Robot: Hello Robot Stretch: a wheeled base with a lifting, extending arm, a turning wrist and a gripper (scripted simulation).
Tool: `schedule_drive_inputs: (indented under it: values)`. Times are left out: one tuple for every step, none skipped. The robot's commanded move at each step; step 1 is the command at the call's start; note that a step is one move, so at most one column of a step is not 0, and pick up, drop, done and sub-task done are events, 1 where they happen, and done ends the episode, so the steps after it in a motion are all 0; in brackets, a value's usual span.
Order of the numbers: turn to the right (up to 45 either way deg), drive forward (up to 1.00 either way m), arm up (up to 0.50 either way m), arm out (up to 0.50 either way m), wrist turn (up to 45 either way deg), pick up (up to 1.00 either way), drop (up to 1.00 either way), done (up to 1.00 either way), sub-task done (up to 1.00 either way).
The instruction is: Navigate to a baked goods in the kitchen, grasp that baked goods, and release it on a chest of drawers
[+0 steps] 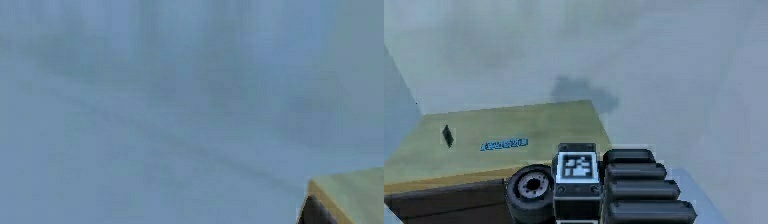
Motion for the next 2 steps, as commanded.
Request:
schedule_drive_inputs:
  values:
    - [45.0, 0.00, 0.00, 0.00, 0.0, 0.00, 0.00, 0.00, 0.00]
    - [3.0, 0.00, 0.00, 0.00, 0.0, 0.00, 0.00, 0.00, 0.00]
